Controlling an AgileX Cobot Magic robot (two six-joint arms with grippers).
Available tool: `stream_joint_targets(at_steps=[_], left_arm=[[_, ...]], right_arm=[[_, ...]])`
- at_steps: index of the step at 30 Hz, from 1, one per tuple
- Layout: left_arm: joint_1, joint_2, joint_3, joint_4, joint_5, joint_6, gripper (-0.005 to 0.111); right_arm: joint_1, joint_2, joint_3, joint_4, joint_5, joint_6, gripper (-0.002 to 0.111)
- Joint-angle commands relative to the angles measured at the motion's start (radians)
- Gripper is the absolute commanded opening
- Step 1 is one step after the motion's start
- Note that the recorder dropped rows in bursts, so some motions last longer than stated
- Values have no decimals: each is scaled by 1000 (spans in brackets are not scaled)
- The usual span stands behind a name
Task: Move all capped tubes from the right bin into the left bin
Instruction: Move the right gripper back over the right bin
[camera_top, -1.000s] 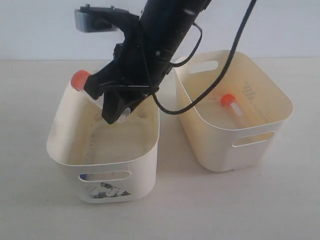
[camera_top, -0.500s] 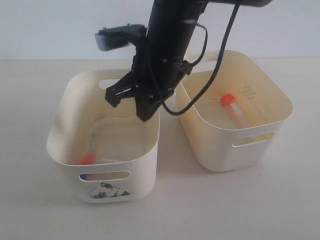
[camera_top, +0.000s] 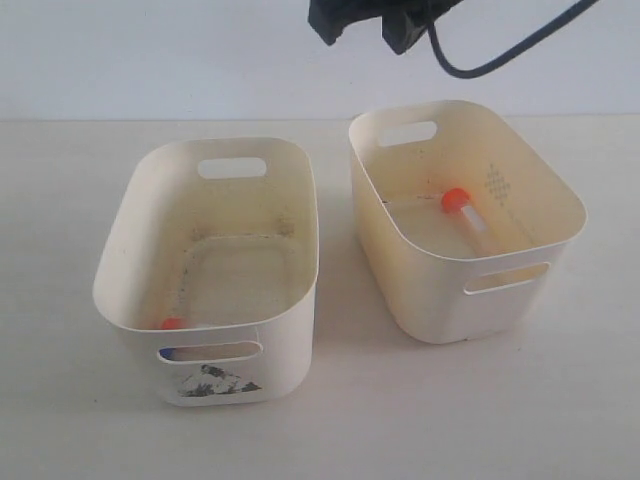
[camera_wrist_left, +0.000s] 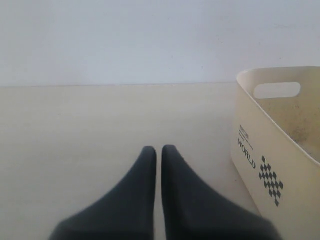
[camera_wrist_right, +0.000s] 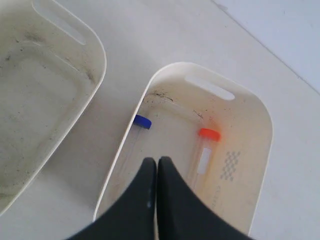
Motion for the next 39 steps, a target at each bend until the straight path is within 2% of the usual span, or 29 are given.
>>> stream_joint_targets(at_steps=[1,33,39], left_arm=[[1,-3,-3,0,-1,-8,4],[1,-3,-3,0,-1,-8,4],[1,-3,-3,0,-1,-8,4]], right_arm=[[-1,-36,-6,-10,2,12,0],[-1,-34,-4,1,2,20,0],[-1,-5,-4,-110,2,66,0]])
